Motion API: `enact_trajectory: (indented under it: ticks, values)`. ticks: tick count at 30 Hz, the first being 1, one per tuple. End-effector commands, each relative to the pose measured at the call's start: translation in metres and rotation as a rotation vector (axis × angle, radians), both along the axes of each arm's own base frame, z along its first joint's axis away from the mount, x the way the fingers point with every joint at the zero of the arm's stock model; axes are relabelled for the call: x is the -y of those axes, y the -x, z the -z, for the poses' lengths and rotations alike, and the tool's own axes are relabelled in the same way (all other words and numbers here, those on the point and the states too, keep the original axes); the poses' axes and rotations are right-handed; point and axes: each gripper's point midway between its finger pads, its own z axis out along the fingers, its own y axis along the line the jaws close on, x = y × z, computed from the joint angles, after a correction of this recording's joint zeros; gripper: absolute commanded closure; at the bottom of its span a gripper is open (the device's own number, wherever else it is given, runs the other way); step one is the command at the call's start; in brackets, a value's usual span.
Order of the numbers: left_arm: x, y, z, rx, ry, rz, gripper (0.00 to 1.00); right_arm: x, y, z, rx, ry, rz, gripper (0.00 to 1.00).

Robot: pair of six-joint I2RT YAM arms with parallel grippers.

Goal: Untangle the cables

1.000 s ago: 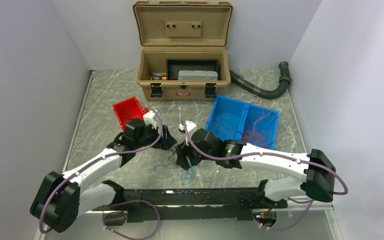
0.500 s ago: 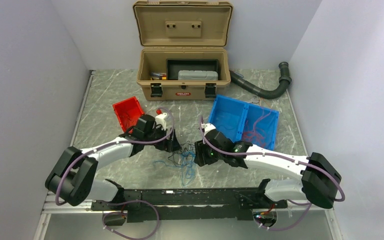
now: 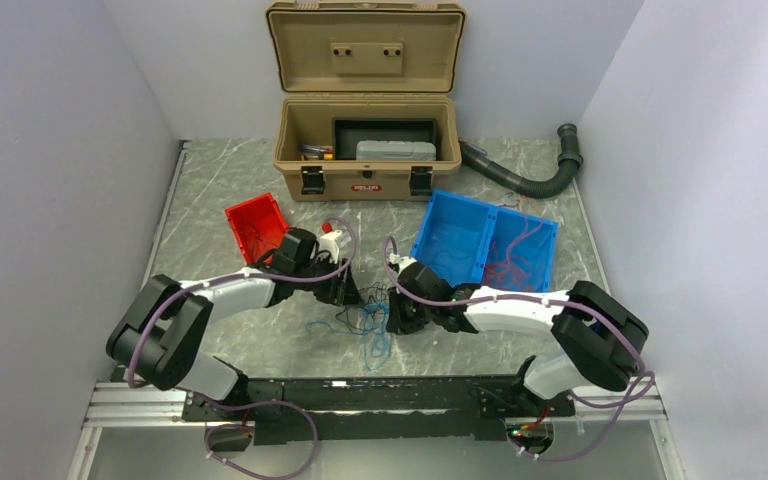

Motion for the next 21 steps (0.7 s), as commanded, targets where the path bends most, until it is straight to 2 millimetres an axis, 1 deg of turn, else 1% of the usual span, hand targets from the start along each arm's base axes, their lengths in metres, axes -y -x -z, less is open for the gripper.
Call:
enact_trajectory:
  ticks: [1, 2, 3, 5, 6, 8, 11, 14, 16, 17, 20, 21]
  values:
    - [0.018, -0.004, -0.017, 0.022, 0.095, 0.055, 0.54, -0.011, -0.012, -0.018, 0.048, -0.047, 0.013, 0.97]
    - [0.02, -0.003, -0.018, 0.018, 0.111, 0.062, 0.62, -0.009, -0.012, -0.02, 0.054, -0.04, 0.016, 1.0]
    - [0.022, -0.001, -0.017, 0.007, 0.121, 0.071, 0.72, -0.006, -0.012, -0.022, 0.061, -0.032, 0.019, 1.0]
    - [0.024, -0.002, -0.017, -0.005, 0.124, 0.08, 0.98, 0.002, -0.014, -0.027, 0.081, -0.012, 0.035, 1.0]
    - [0.023, -0.003, -0.017, -0.007, 0.114, 0.076, 1.0, 0.005, -0.014, -0.03, 0.091, -0.005, 0.041, 1.0]
    - [0.017, -0.009, -0.016, 0.007, 0.064, 0.035, 1.0, 0.014, -0.015, -0.037, 0.109, 0.012, 0.062, 1.0]
    - [-0.003, -0.021, -0.02, 0.05, -0.016, -0.078, 1.0, 0.035, -0.024, -0.049, 0.165, 0.062, 0.136, 1.0]
    - [-0.027, -0.029, -0.029, 0.082, -0.036, -0.19, 1.0, 0.06, -0.033, -0.061, 0.201, 0.12, 0.215, 1.0]
    - [-0.049, -0.036, -0.032, 0.081, -0.058, -0.302, 1.0, 0.081, -0.043, -0.07, 0.233, 0.164, 0.306, 1.0]
    - [-0.061, -0.038, -0.038, 0.091, -0.062, -0.359, 1.0, 0.095, -0.049, -0.075, 0.254, 0.192, 0.364, 1.0]
    - [-0.098, -0.046, -0.044, 0.093, -0.092, -0.547, 1.0, 0.13, -0.063, -0.096, 0.294, 0.226, 0.51, 1.0]
    - [-0.109, -0.048, -0.048, 0.101, -0.091, -0.598, 1.0, 0.139, -0.065, -0.104, 0.311, 0.223, 0.543, 1.0]
